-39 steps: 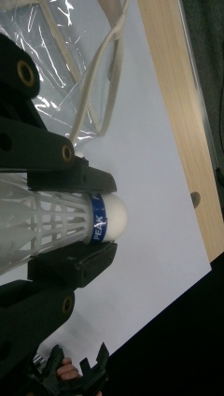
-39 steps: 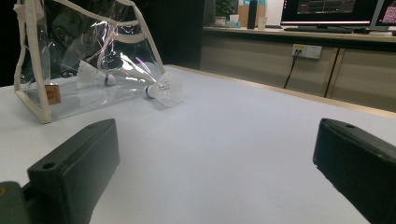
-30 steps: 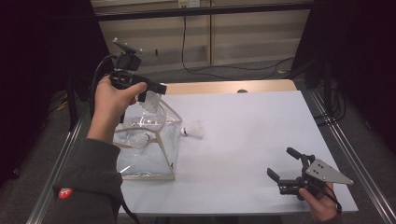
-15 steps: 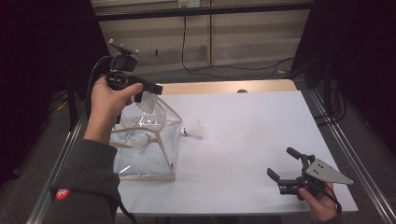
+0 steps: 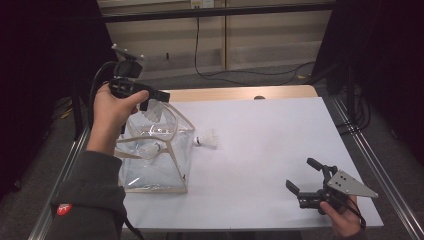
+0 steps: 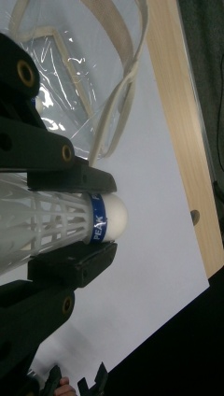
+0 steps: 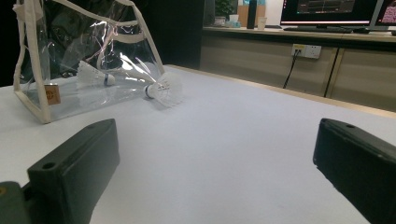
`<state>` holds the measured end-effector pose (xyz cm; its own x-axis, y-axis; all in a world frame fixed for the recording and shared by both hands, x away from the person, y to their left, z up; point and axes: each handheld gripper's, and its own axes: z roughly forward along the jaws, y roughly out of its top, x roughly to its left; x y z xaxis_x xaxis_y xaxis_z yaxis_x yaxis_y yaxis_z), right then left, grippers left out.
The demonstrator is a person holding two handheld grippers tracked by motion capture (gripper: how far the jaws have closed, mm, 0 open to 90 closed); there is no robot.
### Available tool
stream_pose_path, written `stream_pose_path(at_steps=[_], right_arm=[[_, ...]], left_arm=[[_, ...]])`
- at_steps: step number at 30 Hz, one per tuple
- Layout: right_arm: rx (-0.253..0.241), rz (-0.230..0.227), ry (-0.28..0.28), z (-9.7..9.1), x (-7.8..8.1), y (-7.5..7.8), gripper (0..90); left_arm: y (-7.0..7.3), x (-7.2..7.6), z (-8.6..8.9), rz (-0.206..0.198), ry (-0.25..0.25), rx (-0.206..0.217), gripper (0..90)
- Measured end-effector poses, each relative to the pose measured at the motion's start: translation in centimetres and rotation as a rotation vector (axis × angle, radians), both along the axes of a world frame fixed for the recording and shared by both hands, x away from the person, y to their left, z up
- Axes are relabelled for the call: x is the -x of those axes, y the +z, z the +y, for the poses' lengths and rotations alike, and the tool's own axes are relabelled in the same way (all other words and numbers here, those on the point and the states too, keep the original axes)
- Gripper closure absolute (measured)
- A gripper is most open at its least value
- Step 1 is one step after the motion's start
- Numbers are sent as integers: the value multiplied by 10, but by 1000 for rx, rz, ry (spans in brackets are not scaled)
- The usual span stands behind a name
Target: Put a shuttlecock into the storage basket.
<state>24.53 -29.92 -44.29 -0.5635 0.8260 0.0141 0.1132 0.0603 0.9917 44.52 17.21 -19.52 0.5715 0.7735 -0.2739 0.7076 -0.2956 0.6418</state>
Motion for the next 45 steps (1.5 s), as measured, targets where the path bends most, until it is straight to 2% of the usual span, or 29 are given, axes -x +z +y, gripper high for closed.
stream_pose_path(at_steps=[15,45], right_arm=[[1,1,1,0,0,0,3],[-3,3,5,1,0,0,3]], left_arm=[[-4,-2,8,0,17,-7,654],[-25,-8,23,16,86,-35,652]])
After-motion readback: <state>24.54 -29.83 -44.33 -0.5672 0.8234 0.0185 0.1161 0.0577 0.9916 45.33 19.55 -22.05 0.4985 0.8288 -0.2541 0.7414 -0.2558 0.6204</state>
